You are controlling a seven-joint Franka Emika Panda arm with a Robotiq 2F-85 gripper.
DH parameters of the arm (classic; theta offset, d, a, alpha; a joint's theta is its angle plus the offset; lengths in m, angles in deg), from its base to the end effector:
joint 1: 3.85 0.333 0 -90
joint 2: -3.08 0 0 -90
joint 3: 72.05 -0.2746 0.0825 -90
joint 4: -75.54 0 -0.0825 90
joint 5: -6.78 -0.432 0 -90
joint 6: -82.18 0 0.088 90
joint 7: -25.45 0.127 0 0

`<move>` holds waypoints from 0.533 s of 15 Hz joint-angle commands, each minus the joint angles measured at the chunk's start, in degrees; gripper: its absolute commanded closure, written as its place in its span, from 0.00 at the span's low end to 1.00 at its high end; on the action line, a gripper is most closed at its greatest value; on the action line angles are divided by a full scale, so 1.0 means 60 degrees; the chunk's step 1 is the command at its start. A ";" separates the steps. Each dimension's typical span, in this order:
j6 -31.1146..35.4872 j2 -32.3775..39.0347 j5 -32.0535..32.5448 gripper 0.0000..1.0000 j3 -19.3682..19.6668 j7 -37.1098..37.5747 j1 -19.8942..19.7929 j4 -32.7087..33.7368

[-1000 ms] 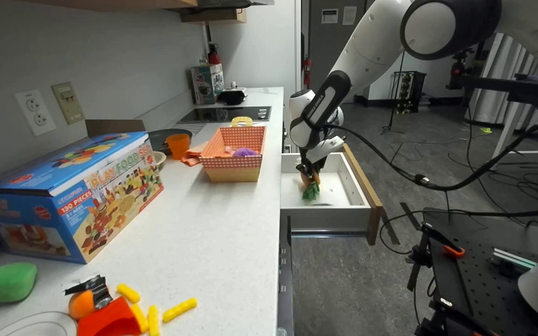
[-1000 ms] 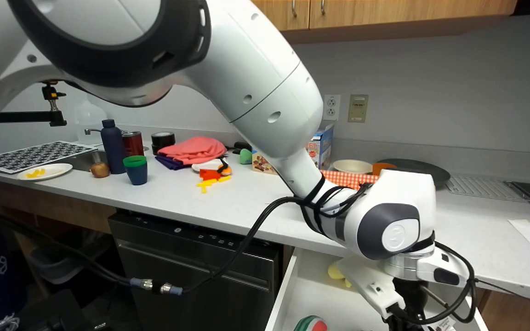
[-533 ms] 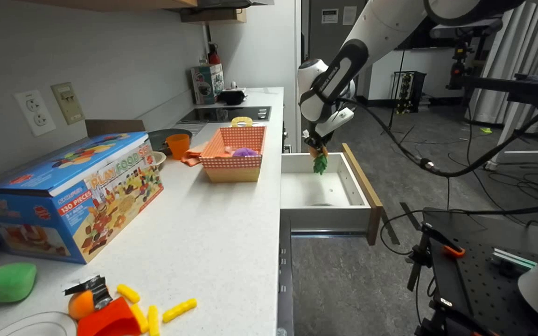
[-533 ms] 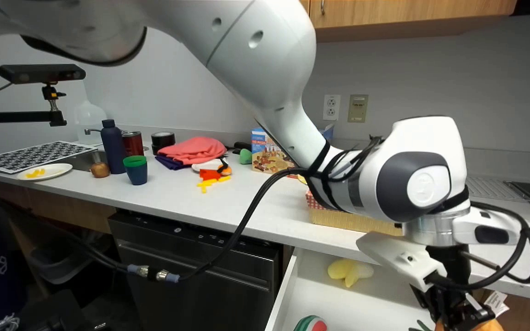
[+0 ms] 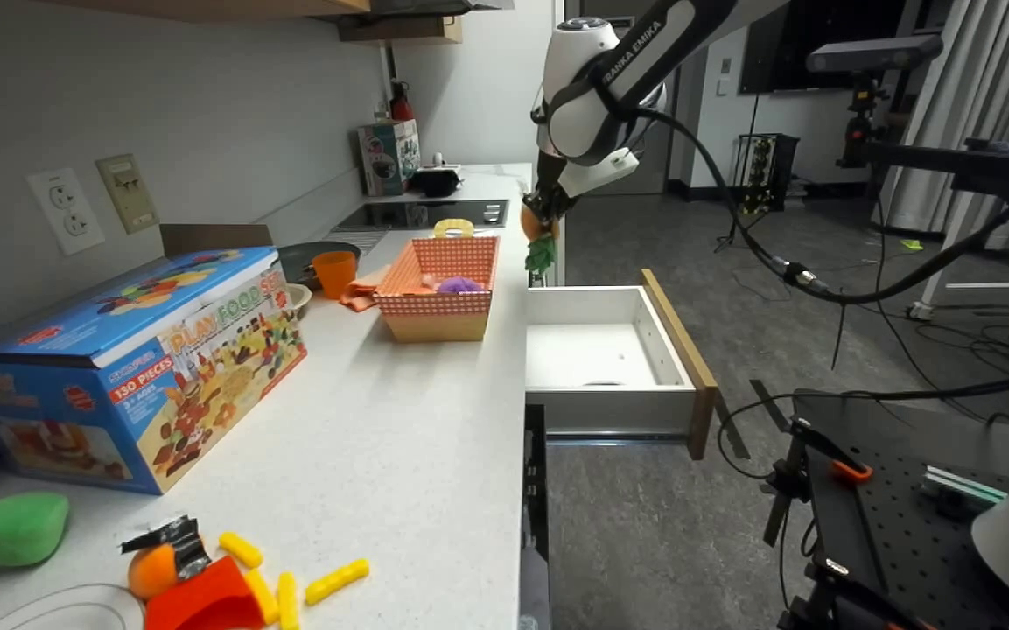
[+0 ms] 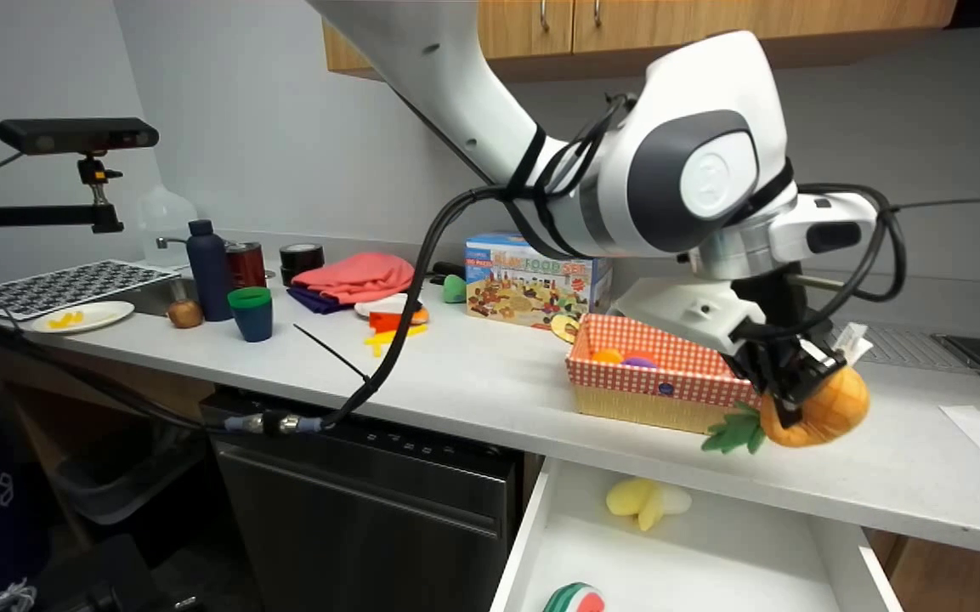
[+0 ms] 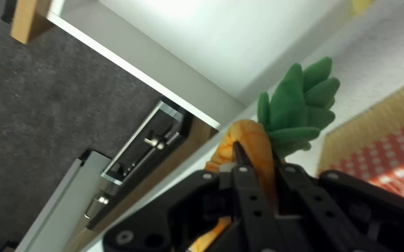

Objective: Open the drawer, remove the pineapple and watermelon plush toy from the drawer and put them in the basket then close the drawer

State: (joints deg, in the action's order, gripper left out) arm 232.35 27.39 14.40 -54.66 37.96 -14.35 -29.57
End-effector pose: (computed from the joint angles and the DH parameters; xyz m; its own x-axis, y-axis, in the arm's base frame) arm 0.6264 -0.3190 0.2635 0.7993 -0.4588 0.3880 -0.5444 -0.8263 0.1444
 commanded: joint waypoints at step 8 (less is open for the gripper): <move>0.1976 0.0284 -0.2241 0.97 -0.2285 -0.1621 -0.0284 0.0598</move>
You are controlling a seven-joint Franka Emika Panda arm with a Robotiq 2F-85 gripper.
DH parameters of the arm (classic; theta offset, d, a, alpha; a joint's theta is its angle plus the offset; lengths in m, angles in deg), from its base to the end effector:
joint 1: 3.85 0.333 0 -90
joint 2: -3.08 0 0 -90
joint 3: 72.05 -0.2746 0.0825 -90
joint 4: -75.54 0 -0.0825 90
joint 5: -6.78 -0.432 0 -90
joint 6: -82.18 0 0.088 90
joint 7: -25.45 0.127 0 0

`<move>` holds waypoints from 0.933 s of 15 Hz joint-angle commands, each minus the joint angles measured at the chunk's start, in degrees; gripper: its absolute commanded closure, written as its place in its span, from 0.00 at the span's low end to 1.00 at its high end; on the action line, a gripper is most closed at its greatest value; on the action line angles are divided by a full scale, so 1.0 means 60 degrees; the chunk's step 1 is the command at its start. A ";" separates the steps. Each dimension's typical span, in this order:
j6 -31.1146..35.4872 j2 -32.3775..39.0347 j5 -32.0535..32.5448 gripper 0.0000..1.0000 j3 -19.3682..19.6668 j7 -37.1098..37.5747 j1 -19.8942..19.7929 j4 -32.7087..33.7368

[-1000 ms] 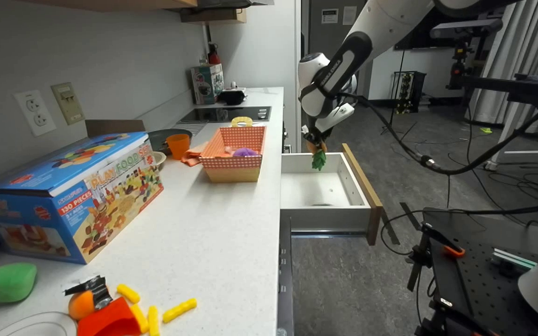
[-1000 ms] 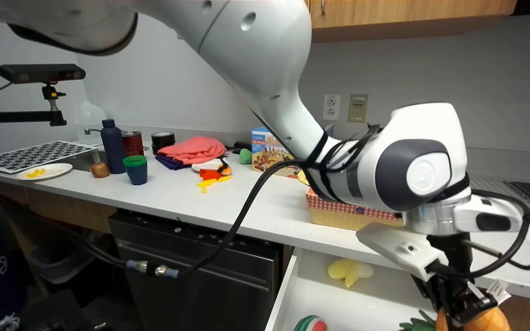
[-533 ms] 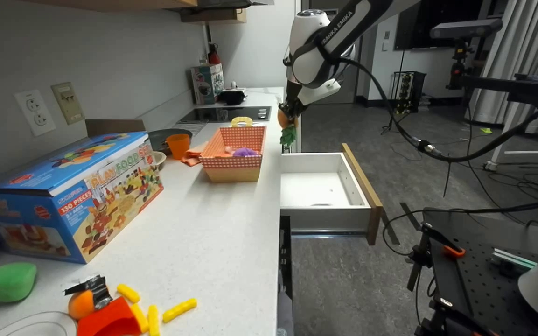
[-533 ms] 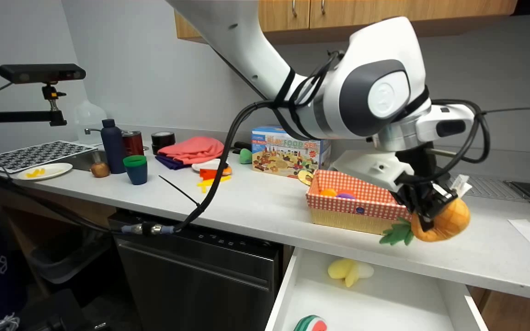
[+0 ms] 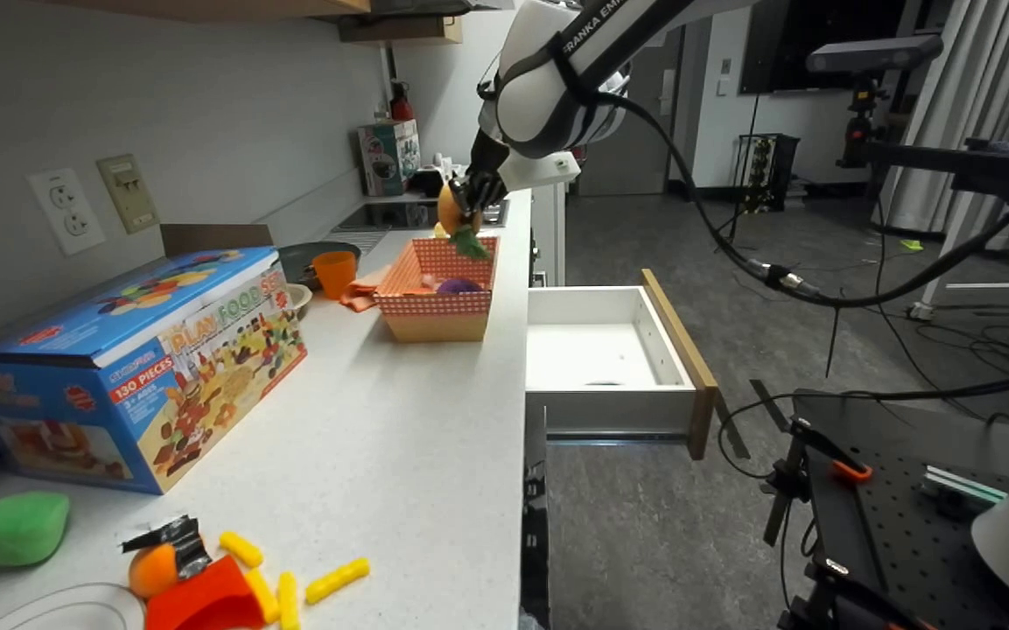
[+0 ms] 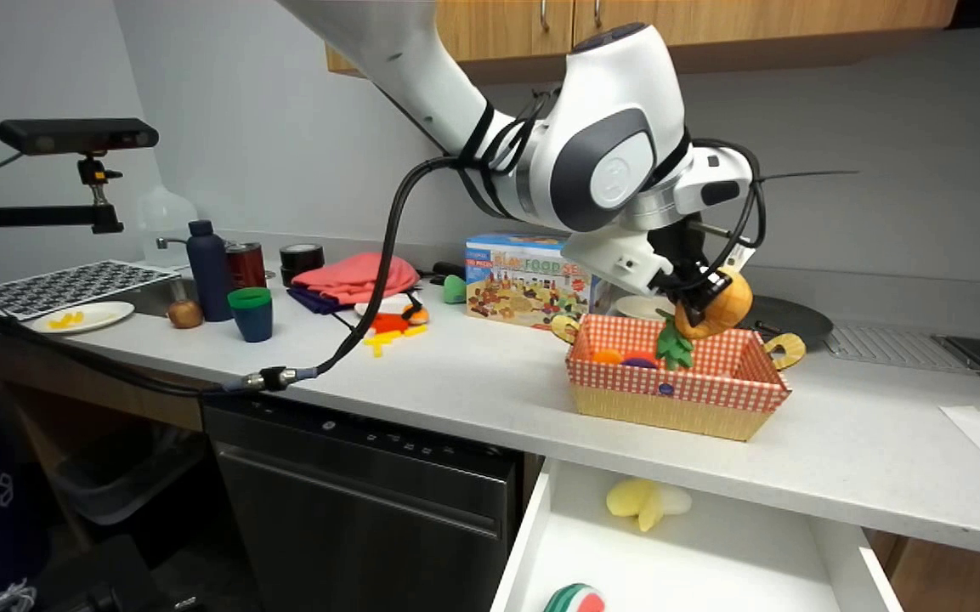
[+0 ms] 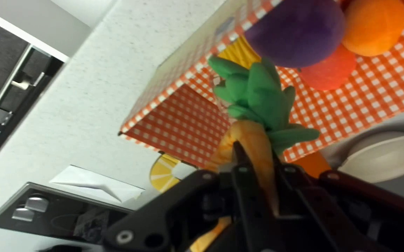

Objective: Open the drawer, remove the pineapple and watermelon plush toy from the drawer and put them in the basket then close the drawer

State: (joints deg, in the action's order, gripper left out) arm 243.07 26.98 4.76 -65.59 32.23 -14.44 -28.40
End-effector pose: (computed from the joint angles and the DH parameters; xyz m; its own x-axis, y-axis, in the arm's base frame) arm 0.6909 -0.2080 0.2941 0.7582 -0.3563 0.5461 -0.3969 -0.9167 -0.0471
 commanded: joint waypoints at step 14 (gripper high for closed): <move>-0.1495 0.0312 -0.0467 0.00 0.0244 -0.0343 -0.0158 0.0390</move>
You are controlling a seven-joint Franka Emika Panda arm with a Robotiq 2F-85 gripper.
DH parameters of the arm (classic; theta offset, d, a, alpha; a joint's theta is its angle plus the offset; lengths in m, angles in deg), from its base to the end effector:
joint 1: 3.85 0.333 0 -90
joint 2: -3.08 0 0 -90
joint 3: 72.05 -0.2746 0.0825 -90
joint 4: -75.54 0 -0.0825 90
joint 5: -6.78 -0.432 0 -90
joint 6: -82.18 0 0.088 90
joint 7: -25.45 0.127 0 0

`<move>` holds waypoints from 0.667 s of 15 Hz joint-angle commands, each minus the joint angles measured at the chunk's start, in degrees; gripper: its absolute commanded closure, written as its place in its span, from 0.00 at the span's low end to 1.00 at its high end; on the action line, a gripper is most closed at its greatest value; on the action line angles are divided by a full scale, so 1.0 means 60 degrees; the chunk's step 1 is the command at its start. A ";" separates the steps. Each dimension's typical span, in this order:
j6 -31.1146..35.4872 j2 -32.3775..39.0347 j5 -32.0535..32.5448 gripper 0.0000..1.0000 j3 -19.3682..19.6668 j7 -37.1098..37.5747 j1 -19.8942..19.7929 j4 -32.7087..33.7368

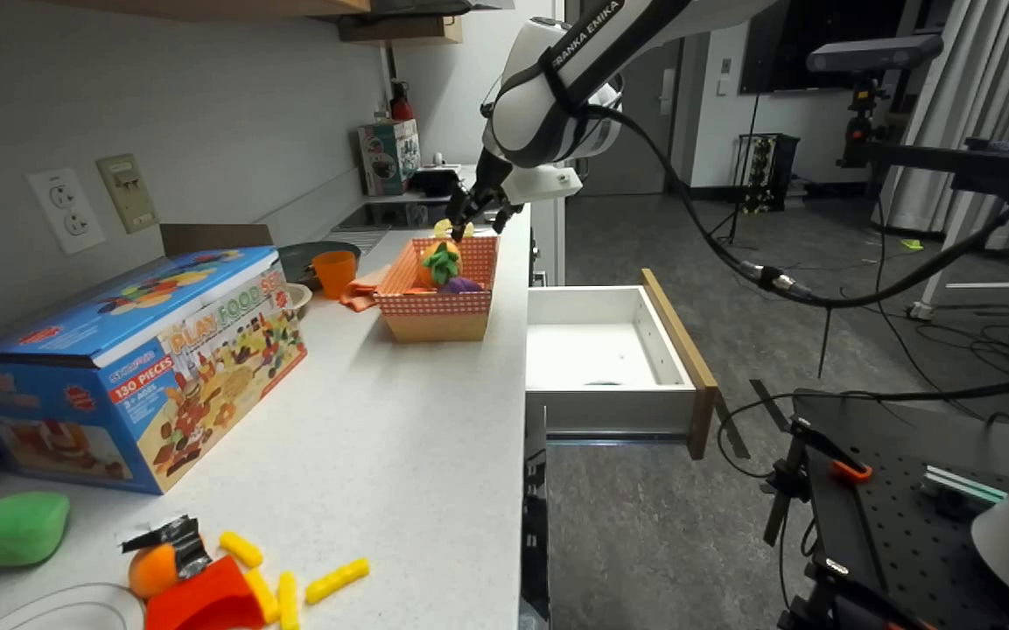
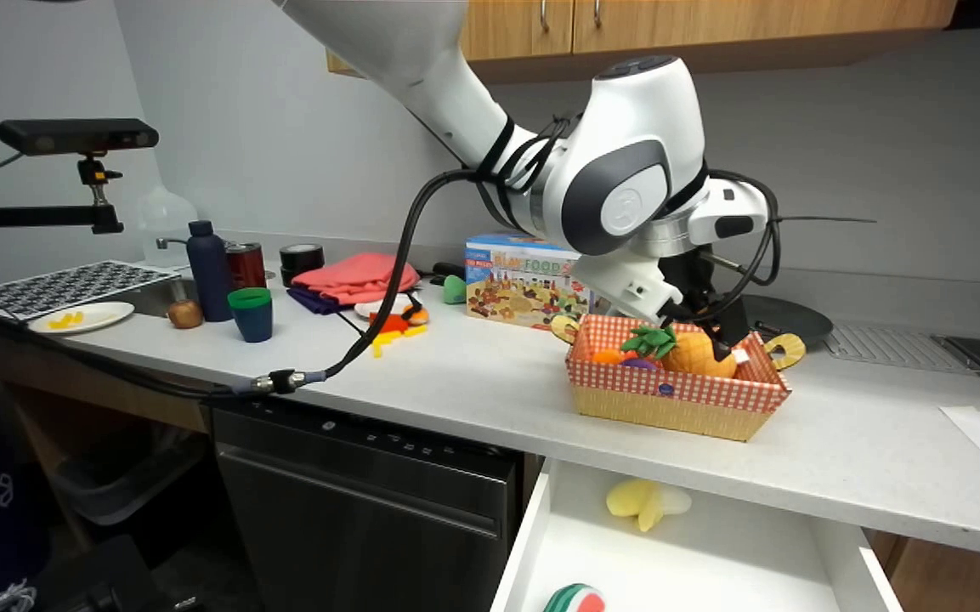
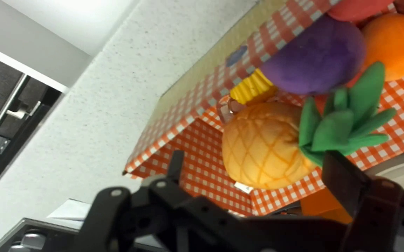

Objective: Open the drawer, remove the pineapple and watermelon plush toy from the drawer and put them in the basket then close the drawer

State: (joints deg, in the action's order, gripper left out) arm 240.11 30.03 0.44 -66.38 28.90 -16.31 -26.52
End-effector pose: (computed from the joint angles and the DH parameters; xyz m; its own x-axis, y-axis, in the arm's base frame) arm 0.6884 -0.2244 0.2655 0.7826 -0.3944 0.4816 -0.4140 -0.9076 -0.0705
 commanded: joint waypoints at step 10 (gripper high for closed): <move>-0.4696 -0.0272 0.2249 0.00 0.1241 0.0837 0.0622 0.0786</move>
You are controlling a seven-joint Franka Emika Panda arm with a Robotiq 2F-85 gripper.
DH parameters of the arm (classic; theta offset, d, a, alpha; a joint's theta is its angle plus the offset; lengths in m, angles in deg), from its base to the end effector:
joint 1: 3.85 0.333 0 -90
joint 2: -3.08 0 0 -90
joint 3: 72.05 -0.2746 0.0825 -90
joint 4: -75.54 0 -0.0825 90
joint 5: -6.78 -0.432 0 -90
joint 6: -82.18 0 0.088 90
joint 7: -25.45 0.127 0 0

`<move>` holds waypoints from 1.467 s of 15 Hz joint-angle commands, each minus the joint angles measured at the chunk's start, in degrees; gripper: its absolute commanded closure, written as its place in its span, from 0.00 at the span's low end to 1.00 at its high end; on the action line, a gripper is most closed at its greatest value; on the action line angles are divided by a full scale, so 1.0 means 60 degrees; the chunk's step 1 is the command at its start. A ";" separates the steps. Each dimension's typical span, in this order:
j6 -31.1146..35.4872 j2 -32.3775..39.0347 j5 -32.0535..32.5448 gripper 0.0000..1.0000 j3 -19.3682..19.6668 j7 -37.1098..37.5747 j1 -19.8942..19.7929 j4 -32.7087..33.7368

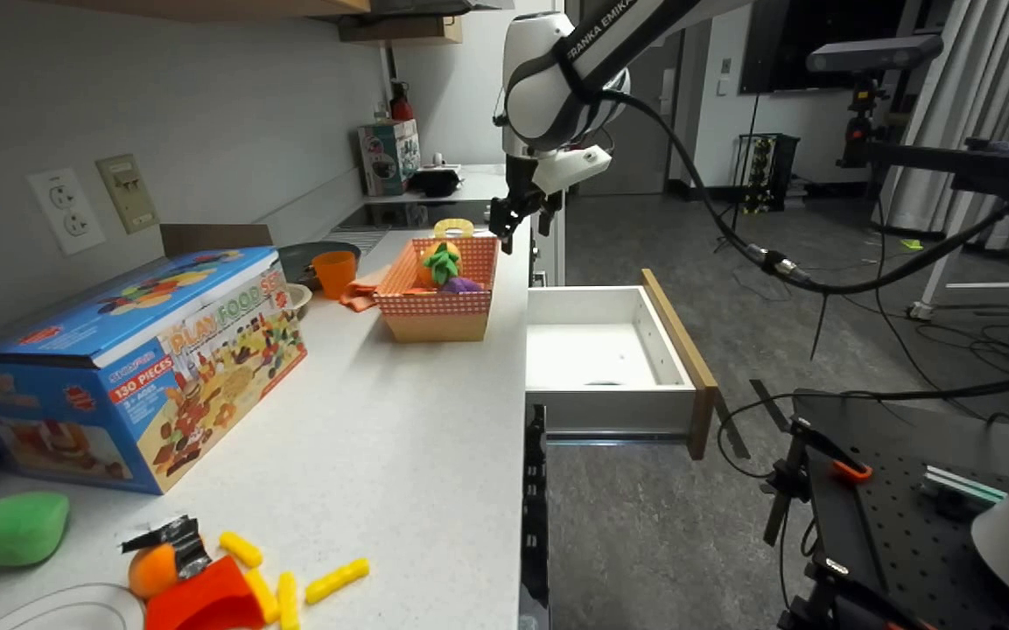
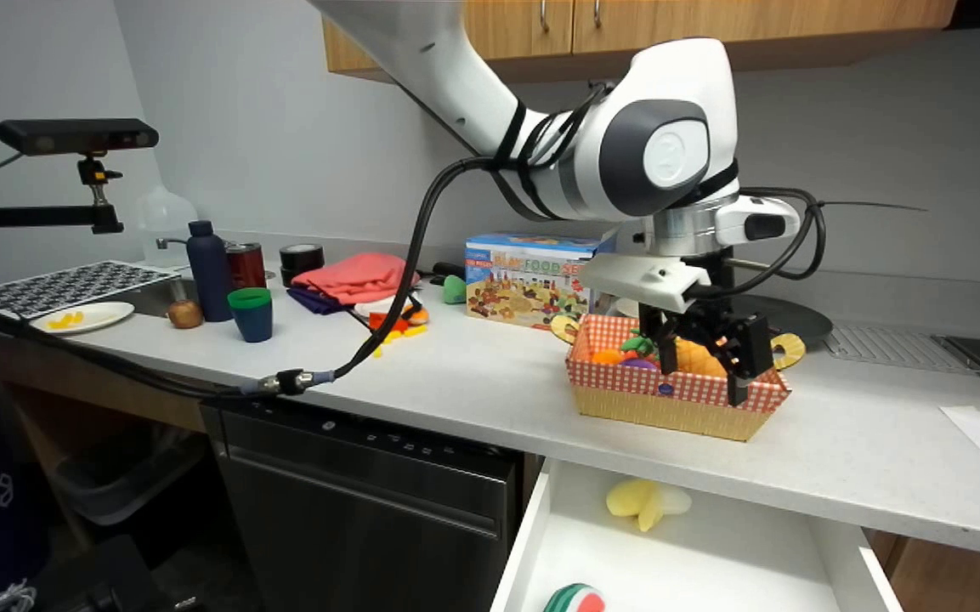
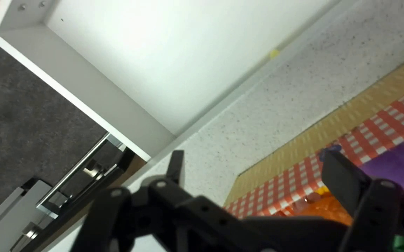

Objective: Open the drawer, remove the pineapple and watermelon plush toy from the drawer and put them in the basket then close the drawer

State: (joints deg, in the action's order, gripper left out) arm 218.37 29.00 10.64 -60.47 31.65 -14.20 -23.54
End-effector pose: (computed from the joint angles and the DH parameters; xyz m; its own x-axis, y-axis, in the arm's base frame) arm 0.6582 -0.2583 0.2623 0.8986 -0.3853 0.2098 -0.4149 -0.9018 0.1208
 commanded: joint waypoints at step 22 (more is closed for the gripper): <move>-0.0065 0.2070 -0.0455 0.00 -0.0251 -0.3669 -0.2513 -0.0969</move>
State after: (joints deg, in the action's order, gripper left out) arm 215.60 39.52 10.75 -59.74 13.70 -26.88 -30.20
